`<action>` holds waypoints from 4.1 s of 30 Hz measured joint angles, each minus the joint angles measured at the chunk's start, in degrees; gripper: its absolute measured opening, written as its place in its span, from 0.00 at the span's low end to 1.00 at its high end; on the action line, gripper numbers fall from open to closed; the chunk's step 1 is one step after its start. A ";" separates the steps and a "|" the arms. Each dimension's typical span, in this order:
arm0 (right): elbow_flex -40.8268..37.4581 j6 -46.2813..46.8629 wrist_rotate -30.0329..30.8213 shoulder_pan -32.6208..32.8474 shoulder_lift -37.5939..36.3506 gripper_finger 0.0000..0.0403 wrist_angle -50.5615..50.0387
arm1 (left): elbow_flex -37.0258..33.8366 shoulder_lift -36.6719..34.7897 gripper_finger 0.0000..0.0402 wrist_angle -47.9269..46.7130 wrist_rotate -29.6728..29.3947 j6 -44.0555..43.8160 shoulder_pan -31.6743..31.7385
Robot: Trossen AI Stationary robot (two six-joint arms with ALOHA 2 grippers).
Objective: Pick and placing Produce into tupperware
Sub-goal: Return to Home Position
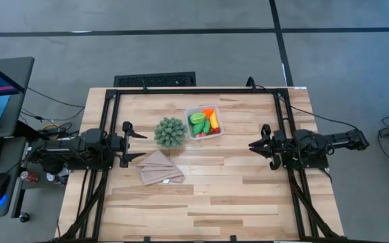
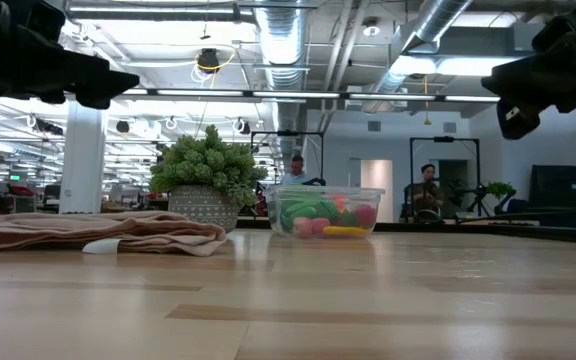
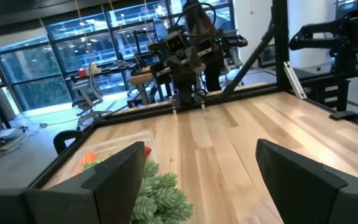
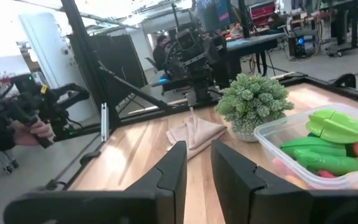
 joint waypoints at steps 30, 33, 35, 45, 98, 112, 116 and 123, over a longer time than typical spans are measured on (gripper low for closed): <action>0.00 -2.97 -1.25 0.00 0.01 0.17 -0.22 | 0.00 0.00 0.75 -0.03 -0.20 -5.27 0.00; 0.00 -2.95 -1.27 0.00 0.01 0.17 -0.22 | 0.00 0.00 0.75 -0.03 -0.21 -5.71 0.00; 0.00 -2.95 -1.25 0.00 0.01 0.17 -0.22 | 0.00 0.00 0.75 -0.03 -0.20 -5.68 0.00; -0.01 -2.93 -1.25 0.00 0.01 0.17 -0.22 | 0.00 0.00 0.75 -0.03 -0.22 -5.10 0.00; -0.02 -2.90 -1.25 -0.01 0.01 0.17 -0.20 | 0.00 0.00 0.75 -0.03 -0.22 -5.53 0.00; -0.02 -2.92 -1.25 0.00 0.01 0.17 -0.20 | -0.01 0.00 0.75 -0.03 -0.22 -5.27 0.00; -0.02 -2.90 -1.25 -0.02 0.01 0.17 -0.20 | -0.02 0.01 0.75 -0.03 -0.22 -5.31 0.00; -0.02 -2.90 -1.25 0.00 0.01 0.17 -0.20 | -0.02 0.00 0.75 -0.03 -0.22 -5.47 0.00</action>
